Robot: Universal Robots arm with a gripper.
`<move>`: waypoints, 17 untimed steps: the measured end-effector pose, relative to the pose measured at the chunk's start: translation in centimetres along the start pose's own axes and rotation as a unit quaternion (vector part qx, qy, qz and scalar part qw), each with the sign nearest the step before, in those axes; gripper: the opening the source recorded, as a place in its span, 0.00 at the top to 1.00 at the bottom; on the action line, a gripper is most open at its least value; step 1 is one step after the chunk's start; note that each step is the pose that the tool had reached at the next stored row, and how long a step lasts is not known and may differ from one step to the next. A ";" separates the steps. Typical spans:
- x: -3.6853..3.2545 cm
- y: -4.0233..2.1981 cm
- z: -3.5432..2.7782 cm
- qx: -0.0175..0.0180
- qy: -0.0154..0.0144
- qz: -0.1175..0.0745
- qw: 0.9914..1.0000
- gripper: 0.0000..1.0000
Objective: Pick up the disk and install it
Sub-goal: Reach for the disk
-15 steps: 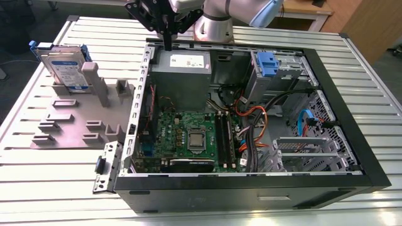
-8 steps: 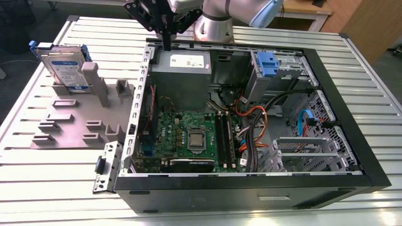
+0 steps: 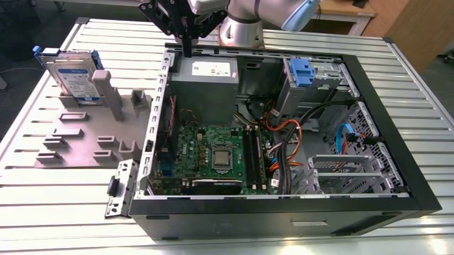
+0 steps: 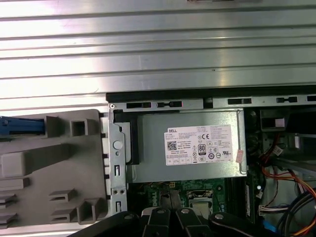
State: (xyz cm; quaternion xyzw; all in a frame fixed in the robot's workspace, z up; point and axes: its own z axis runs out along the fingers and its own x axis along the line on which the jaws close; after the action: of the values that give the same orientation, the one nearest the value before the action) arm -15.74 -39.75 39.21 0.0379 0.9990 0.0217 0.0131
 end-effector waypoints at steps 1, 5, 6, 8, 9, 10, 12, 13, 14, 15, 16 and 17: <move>0.03 0.00 0.00 0.000 0.000 0.000 1.000 0.89; 0.16 -0.01 0.01 0.000 0.000 0.000 1.000 0.89; 0.18 -0.01 0.01 0.000 0.000 0.000 1.000 0.89; 0.24 -0.02 0.02 0.000 0.000 0.000 1.000 0.89; 0.26 -0.02 0.02 0.000 0.000 0.000 1.000 0.89; 0.29 -0.02 0.02 0.000 0.000 0.000 1.000 0.89; 0.37 -0.03 0.02 0.000 0.000 0.000 1.000 0.89; 0.42 -0.03 0.02 0.000 0.000 0.000 1.000 0.89; 0.43 -0.03 0.02 0.000 0.000 0.000 1.000 0.89; 0.43 -0.03 0.02 0.000 0.000 0.000 1.000 0.89; 0.43 -0.03 0.02 0.000 0.000 0.000 1.000 0.89; 0.43 -0.03 0.02 0.000 0.000 0.000 1.000 0.89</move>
State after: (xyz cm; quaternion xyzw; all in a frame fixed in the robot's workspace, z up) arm -16.18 -39.75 39.17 0.0379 0.9990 0.0217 0.0131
